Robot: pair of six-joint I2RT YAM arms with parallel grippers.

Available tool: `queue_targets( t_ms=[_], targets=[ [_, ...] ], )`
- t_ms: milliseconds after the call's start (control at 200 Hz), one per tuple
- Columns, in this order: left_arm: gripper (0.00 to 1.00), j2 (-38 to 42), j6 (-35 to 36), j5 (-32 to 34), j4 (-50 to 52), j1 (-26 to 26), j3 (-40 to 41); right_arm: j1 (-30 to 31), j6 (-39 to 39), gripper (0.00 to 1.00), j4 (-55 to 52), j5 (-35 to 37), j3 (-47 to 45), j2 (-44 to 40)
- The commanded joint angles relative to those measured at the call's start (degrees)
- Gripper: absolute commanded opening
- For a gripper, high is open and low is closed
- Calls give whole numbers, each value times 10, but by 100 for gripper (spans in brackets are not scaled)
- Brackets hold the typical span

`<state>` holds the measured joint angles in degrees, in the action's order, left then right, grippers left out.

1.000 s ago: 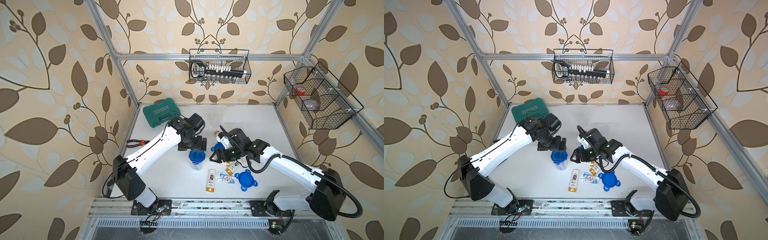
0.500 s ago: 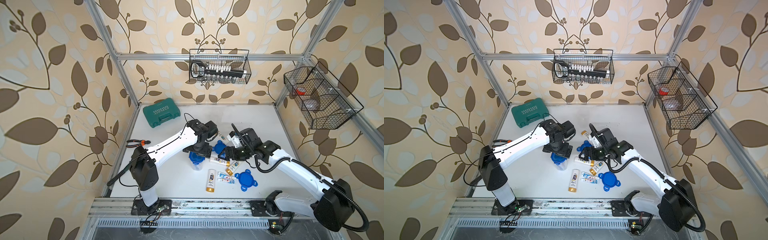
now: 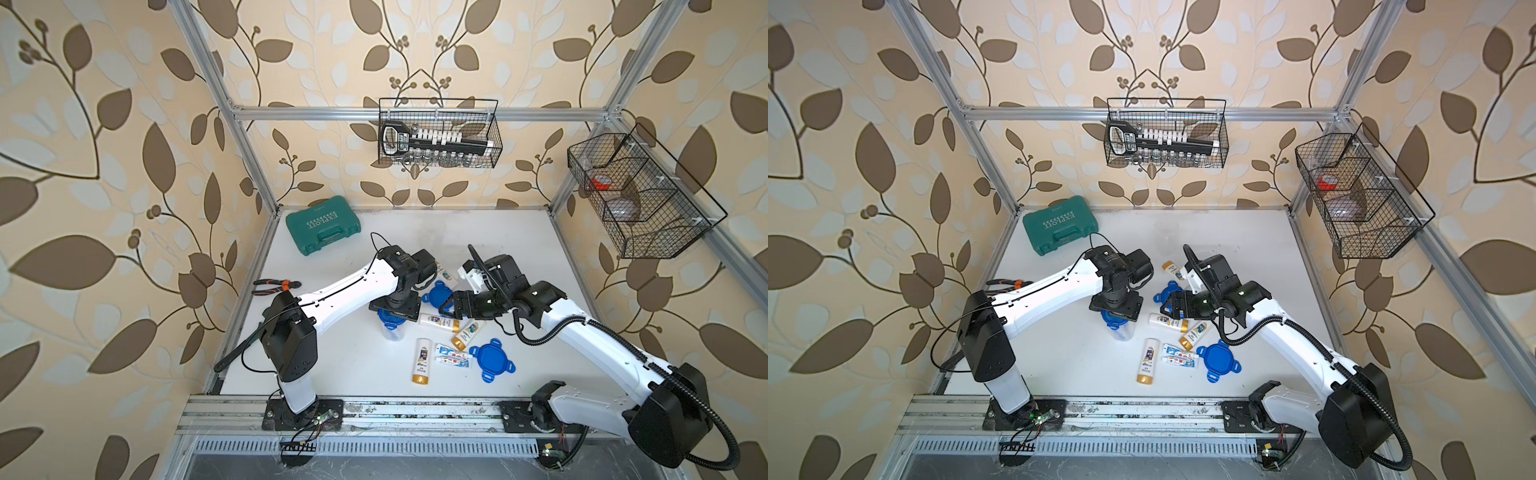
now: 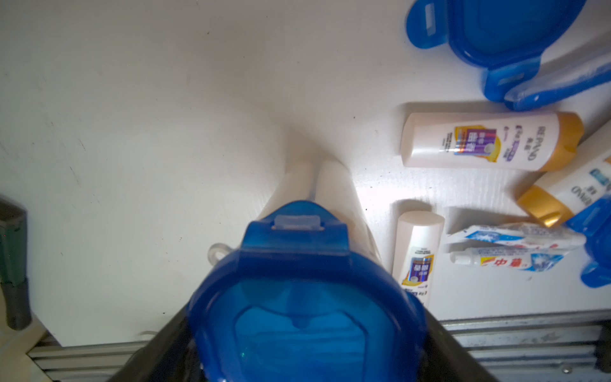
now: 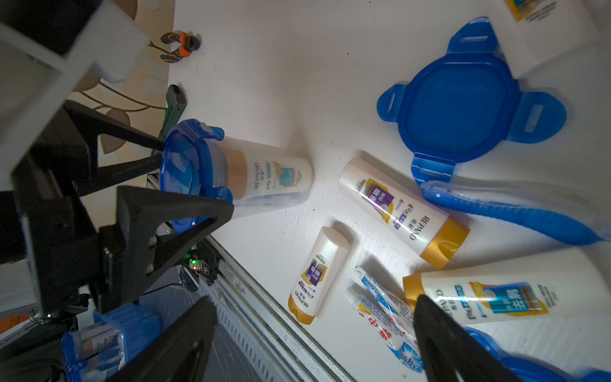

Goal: Pack away toiletry kits
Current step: Pick up the container from the center of the board, then place the container at the center of the board.

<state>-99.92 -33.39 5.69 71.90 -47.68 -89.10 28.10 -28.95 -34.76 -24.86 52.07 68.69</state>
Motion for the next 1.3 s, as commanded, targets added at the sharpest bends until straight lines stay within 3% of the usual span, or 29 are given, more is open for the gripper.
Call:
queue_targets(
  t_ms=[0,105,255,395,555,765,965,1295],
  targets=[
    [66,17,-3,34,14,7,9,-8,14,93,-23,11,19,-8],
    [63,30,18,39,16,51,13,-18,19,93,-33,17,34,-11],
    [60,33,74,55,5,178,-9,-24,43,93,-82,43,88,2],
    [57,-17,129,61,-25,287,-66,-29,67,93,-149,79,149,12],
    [59,-94,170,49,-42,371,-137,-38,71,93,-190,105,181,11],
    [69,-150,184,10,-29,405,-182,-77,78,93,-224,147,199,11],
    [98,-153,184,12,-24,410,-199,-136,101,92,-233,161,225,35],
    [99,-96,187,10,6,415,-214,-210,129,90,-182,166,266,125]
  ],
)
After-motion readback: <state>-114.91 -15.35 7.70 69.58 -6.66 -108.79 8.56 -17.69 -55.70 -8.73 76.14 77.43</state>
